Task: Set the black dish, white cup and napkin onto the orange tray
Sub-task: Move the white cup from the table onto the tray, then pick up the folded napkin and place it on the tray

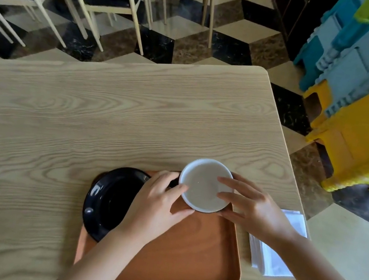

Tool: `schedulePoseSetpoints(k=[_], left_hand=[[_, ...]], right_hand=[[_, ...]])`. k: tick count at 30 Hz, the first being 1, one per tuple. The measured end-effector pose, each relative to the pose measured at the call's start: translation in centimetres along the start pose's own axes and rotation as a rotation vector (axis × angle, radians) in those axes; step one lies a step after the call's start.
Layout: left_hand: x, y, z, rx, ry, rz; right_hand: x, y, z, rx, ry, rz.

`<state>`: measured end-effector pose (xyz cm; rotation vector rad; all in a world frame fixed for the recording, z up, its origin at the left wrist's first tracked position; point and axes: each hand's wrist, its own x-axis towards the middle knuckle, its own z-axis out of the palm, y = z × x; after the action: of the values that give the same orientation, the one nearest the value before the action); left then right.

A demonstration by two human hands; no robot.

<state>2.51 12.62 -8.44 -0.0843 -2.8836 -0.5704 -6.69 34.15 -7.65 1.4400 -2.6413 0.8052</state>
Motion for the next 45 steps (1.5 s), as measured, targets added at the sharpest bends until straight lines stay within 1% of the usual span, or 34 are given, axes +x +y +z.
schedulePoseSetpoints(k=[8,13,18,22,24,27,30,33,35,37,39,41,45], left_hand=[[0.1,-0.2,0.9,0.027,0.06,0.027],[-0.2,-0.1,1.3,0.049,0.07,0.032],[-0.3,0.2,0.8,0.054,0.028,0.034],[-0.8,1.3,-0.1,0.075,-0.028,0.002],[-1.3,2.4,-0.5,0.075,-0.005,0.034],[-1.8,4.7,-0.5,0.023,0.006,0.137],[-2.1,7.9,0.5,-0.002,-0.055,0.216],[-1.9,11.1,2.3,0.03,-0.154,0.26],[-1.6,12.9,3.7,0.112,-0.232,0.279],[-1.5,14.2,4.8,0.195,-0.314,0.296],[-1.6,14.6,5.7,0.236,-0.378,0.302],[-2.0,14.5,6.3,0.263,-0.404,0.281],[-2.9,13.7,7.2,0.221,-0.445,0.312]], right_hand=[[0.3,0.6,-0.1,-0.029,-0.033,0.017],[0.3,0.4,-0.4,-0.07,-0.035,0.011],[0.2,0.2,-0.5,-0.14,-0.033,-0.005],[-0.5,-0.7,-1.2,-0.159,-0.026,0.028],[-1.4,-1.2,-1.8,-0.164,-0.007,0.059],[-3.5,-1.9,-2.8,-0.191,0.032,0.104],[-6.9,-2.1,-3.8,-0.236,0.068,0.237],[-10.0,-2.0,-3.9,-0.269,0.071,0.465],[-11.6,-1.8,-3.5,-0.248,0.022,0.651],[-12.8,-1.4,-2.9,-0.212,-0.052,0.768],[-13.7,-1.0,-2.4,-0.197,-0.132,0.823],[-14.1,-0.8,-2.1,-0.191,-0.176,0.842],[-13.7,-0.9,-2.1,-0.161,-0.14,0.859]])
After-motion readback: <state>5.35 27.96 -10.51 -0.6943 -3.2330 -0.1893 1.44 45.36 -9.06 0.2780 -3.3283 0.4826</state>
